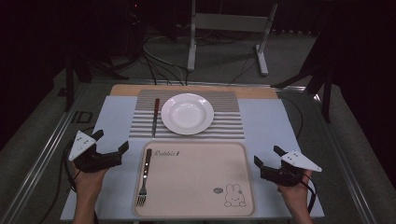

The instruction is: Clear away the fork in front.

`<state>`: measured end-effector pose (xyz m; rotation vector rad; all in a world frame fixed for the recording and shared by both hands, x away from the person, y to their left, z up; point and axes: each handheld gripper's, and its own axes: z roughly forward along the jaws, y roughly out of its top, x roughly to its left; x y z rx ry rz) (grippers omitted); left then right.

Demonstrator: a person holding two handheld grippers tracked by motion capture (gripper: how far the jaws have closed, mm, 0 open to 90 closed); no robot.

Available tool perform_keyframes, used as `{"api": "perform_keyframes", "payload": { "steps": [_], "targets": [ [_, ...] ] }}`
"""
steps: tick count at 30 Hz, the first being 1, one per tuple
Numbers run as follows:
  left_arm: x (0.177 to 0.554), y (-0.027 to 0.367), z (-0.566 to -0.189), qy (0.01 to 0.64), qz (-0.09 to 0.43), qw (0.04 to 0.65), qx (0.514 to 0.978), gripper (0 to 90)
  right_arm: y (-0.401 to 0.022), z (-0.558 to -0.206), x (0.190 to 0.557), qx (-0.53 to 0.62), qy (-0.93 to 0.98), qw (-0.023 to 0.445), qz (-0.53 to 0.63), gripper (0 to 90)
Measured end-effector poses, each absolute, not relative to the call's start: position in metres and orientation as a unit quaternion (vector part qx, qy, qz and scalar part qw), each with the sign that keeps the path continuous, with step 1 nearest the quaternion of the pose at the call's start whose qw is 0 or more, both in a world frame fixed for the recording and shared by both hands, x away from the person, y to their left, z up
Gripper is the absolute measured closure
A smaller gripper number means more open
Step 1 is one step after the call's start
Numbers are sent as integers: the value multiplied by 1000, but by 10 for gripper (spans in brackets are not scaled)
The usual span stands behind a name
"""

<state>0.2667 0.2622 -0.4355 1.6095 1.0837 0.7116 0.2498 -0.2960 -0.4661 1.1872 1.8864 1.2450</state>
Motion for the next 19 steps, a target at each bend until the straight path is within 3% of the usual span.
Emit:
{"api": "perform_keyframes", "payload": {
  "steps": [19],
  "targets": [
    [265,259,-439,449,298,507,673,1,-300,-470,246,452,695,297,474,139]
  ]
}}
